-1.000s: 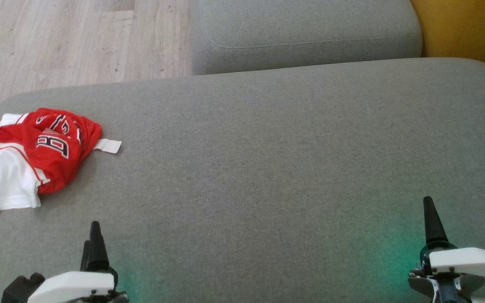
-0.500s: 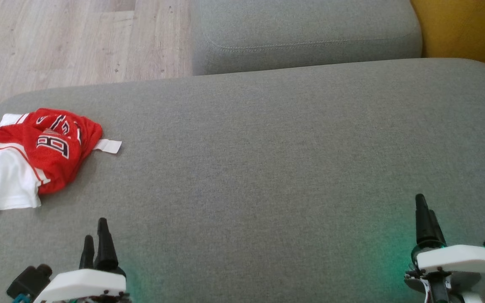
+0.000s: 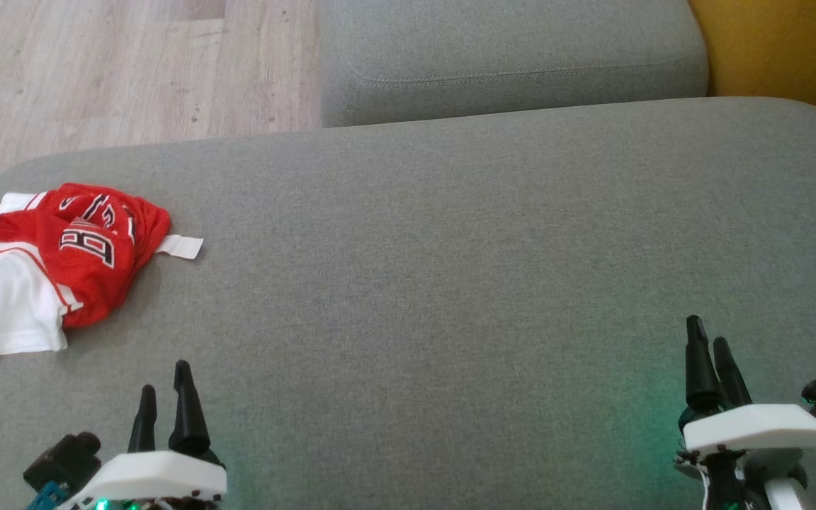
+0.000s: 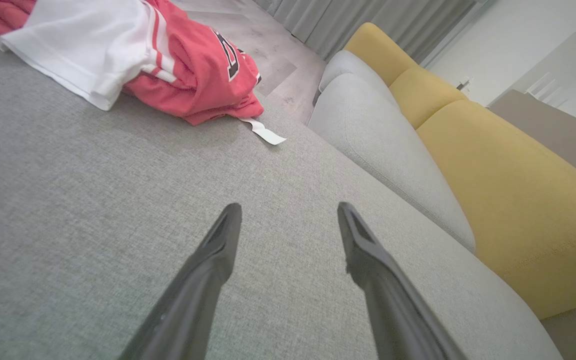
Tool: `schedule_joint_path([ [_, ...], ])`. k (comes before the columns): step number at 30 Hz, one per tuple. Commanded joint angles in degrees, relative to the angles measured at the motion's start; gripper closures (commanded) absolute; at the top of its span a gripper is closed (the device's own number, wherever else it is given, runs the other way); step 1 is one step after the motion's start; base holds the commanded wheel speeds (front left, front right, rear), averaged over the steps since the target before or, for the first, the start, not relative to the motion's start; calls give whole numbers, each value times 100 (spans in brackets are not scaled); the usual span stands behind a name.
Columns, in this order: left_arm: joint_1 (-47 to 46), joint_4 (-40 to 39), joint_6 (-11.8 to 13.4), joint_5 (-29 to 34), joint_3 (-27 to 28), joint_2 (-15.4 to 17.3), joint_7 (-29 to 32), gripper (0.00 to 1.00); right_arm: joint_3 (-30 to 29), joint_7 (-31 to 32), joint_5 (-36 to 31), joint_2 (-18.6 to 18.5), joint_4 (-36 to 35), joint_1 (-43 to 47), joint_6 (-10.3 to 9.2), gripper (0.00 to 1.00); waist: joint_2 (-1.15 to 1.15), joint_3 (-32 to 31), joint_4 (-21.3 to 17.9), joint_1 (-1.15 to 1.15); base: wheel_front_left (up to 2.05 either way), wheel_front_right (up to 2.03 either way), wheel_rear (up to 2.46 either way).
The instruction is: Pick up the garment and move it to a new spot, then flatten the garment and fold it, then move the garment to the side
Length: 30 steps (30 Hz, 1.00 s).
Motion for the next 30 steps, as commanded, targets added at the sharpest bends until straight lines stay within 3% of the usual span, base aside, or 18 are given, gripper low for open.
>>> schedule_joint_path([
  [1,-166,-204,37,218,37,109,-93,0,110,-103,-211,-30,-217,-310,25,0,0,-4,-5,0,0,0,0],
  [30,-133,-153,246,2018,-145,177,-581,0,480,-287,-2121,-39,-347,-385,35,0,0,-40,-14,0,0,0,0],
])
